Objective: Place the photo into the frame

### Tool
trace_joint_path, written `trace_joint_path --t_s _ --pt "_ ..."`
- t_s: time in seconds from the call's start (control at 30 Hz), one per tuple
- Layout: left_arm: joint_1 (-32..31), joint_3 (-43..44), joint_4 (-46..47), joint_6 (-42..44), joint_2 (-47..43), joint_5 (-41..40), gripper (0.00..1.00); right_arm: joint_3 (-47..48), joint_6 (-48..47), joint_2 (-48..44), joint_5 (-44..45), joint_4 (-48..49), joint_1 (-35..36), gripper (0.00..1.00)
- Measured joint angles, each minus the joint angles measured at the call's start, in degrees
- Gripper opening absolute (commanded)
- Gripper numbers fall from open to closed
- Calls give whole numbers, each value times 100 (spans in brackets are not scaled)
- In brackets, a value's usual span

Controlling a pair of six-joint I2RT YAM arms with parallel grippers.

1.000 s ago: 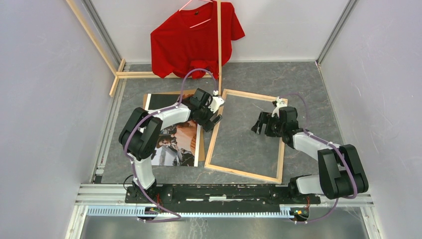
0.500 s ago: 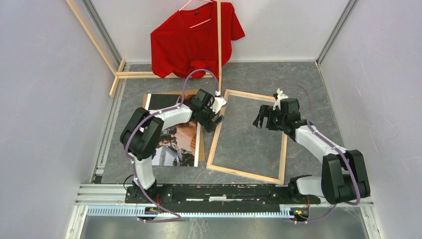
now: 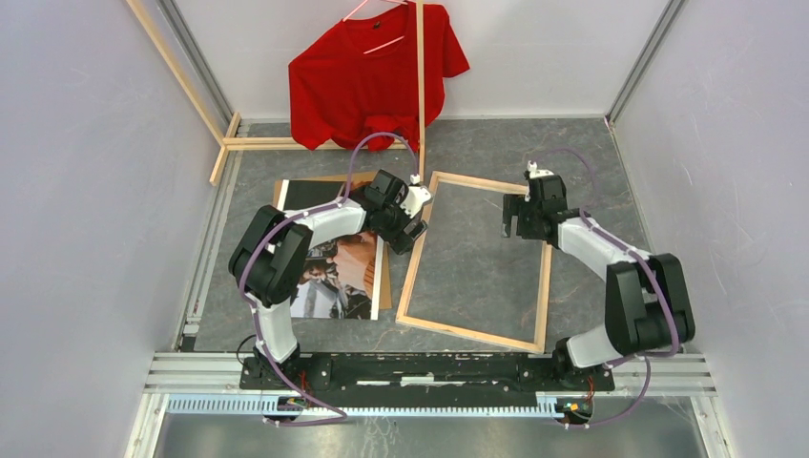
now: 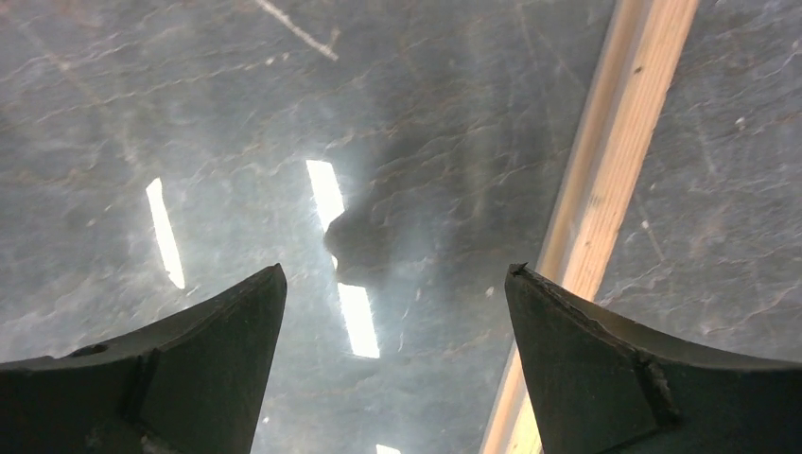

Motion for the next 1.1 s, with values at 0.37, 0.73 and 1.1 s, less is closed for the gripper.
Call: trace_joint_path --t_s 0.37,0.73,1.1 --pt "13 -79 -42 68 -68 33 100 634 -153 1038 605 -50 -35 92" --pt "13 -79 -46 74 -68 46 100 879 -133 994 221 -195 -149 98" --pt "7 -79 -46 74 -68 48 100 -79 138 -1110 -138 -105 -1172 98"
